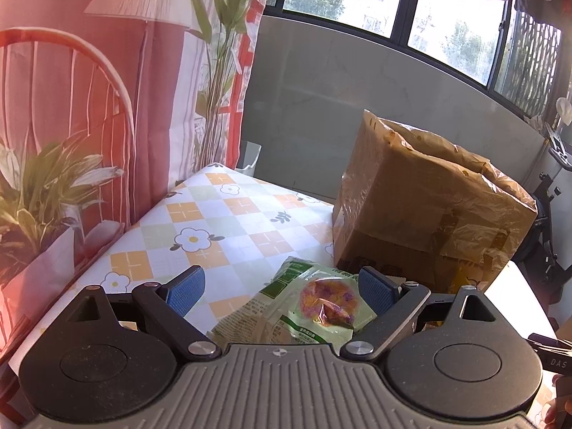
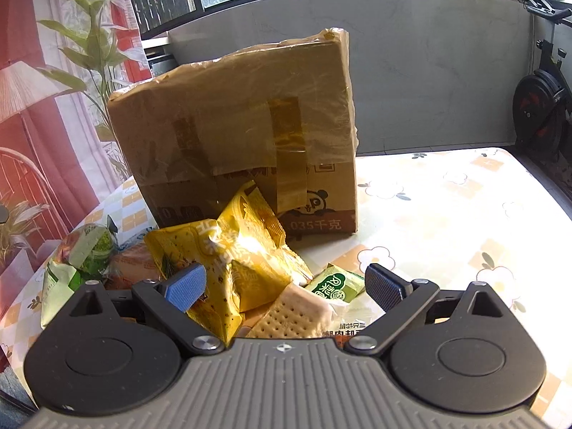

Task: Organize snacks
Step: 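Lower left tool onto green chip bag while right tool lowers onto square cracker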

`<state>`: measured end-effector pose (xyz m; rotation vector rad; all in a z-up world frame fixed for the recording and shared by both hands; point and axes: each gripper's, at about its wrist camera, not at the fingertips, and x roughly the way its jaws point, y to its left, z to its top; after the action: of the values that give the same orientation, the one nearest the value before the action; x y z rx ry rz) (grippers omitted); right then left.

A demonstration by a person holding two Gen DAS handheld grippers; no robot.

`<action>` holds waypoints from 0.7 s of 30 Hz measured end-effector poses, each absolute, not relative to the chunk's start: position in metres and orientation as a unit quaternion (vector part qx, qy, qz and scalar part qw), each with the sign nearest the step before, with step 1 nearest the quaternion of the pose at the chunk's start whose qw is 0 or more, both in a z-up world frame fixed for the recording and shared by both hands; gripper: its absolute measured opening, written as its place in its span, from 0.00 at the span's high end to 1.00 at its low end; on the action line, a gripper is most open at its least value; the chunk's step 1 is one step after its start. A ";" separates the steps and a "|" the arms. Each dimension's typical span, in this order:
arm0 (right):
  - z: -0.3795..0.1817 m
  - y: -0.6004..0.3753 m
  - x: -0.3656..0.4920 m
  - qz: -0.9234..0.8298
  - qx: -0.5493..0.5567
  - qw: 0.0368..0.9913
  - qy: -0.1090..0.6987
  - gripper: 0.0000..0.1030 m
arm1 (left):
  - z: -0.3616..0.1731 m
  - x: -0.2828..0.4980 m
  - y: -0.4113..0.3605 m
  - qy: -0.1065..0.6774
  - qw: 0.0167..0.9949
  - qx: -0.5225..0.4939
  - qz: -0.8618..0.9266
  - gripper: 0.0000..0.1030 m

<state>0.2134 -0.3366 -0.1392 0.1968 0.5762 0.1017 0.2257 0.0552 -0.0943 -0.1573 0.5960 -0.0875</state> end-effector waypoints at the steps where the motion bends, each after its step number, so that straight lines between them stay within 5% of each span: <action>1: -0.140 -0.336 0.213 0.051 0.095 0.952 0.286 0.05 | -0.097 0.226 0.054 0.296 0.951 -0.077 -0.044 0.09; 11: -0.161 -0.321 0.217 0.063 0.083 0.941 0.323 0.06 | -0.111 0.225 0.045 0.311 0.946 -0.063 -0.059 0.09; 21: -0.183 -0.298 0.239 0.038 -0.008 0.931 0.363 0.28 | -0.116 0.223 0.042 0.313 0.946 -0.050 -0.061 0.09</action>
<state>0.2385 -0.2977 -0.1826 -0.0157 0.7425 0.0781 0.2230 0.0416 -0.1156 -0.1025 0.6375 -0.1245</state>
